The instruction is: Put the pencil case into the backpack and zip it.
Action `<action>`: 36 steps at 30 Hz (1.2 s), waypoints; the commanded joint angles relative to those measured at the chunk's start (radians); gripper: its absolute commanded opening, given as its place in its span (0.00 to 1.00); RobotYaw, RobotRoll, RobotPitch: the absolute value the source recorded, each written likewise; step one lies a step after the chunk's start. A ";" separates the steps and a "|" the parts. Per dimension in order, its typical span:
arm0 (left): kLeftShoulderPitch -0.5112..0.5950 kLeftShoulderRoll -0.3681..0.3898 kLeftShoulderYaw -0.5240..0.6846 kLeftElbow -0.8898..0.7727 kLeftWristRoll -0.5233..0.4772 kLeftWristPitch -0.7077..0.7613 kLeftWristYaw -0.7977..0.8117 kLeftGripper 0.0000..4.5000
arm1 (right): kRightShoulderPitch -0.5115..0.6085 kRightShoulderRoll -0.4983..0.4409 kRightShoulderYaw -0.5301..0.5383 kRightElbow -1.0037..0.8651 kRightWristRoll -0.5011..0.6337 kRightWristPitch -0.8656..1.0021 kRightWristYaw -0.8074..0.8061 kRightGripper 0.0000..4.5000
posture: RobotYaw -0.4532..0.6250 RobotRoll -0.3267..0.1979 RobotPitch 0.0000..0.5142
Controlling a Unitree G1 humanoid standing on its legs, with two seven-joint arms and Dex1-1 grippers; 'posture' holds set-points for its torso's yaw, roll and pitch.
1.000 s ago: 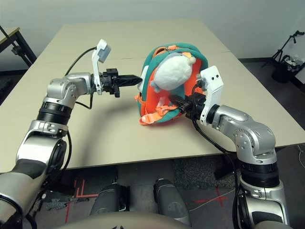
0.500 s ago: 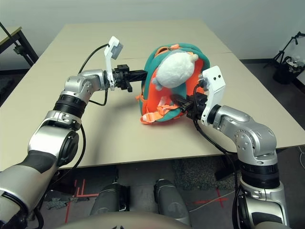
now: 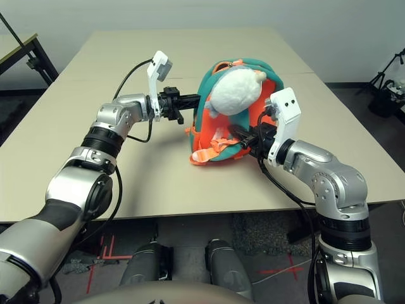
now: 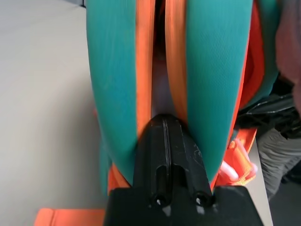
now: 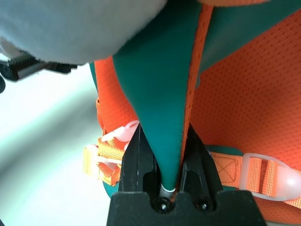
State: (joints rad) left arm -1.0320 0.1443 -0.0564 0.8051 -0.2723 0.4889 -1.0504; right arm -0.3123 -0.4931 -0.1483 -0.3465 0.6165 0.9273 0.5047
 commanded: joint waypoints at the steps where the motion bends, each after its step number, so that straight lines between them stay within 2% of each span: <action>1: -0.025 0.032 -0.005 -0.054 -0.002 0.043 -0.024 0.14 | -0.004 0.020 0.035 -0.020 0.033 0.003 0.028 0.06 | 0.21 0.62 0.02; 2: -0.036 0.060 0.004 -0.075 -0.012 0.058 -0.041 0.20 | -0.003 0.018 0.034 -0.021 0.033 0.003 0.028 0.06 | 0.21 0.62 0.02; 6: -0.081 0.186 0.025 -0.178 -0.046 0.129 -0.120 0.56 | 0.003 0.011 0.031 -0.018 0.031 0.001 0.032 0.06 | 0.22 0.62 0.01; 11: -0.136 0.300 0.048 -0.338 -0.127 0.249 -0.205 0.99 | 0.002 0.005 0.034 0.000 0.023 -0.010 0.042 0.06 | 0.23 0.62 0.00; 15: -0.154 0.323 0.034 -0.475 -0.190 0.331 -0.232 1.00 | -0.006 0.002 0.043 0.017 0.016 -0.020 0.049 0.06 | 0.24 0.62 0.00; 20: -0.161 0.283 0.019 -0.565 -0.222 0.354 -0.189 1.00 | -0.012 0.000 0.051 0.029 0.010 -0.028 0.056 0.06 | 0.24 0.62 0.00; 27: -0.141 0.186 -0.092 -0.537 -0.145 0.234 -0.145 1.00 | -0.010 -0.002 0.048 0.024 0.011 -0.029 0.057 0.06 | 0.23 0.62 0.00; 36: -0.147 0.110 -0.203 -0.370 -0.009 0.028 -0.137 1.00 | 0.006 0.004 0.036 -0.003 0.018 -0.023 0.042 0.06 | 0.21 0.62 0.01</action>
State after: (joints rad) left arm -1.1732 0.2581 -0.2283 0.4079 -0.3204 0.5604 -1.1861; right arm -0.3165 -0.4957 -0.1267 -0.3205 0.6134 0.8962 0.5384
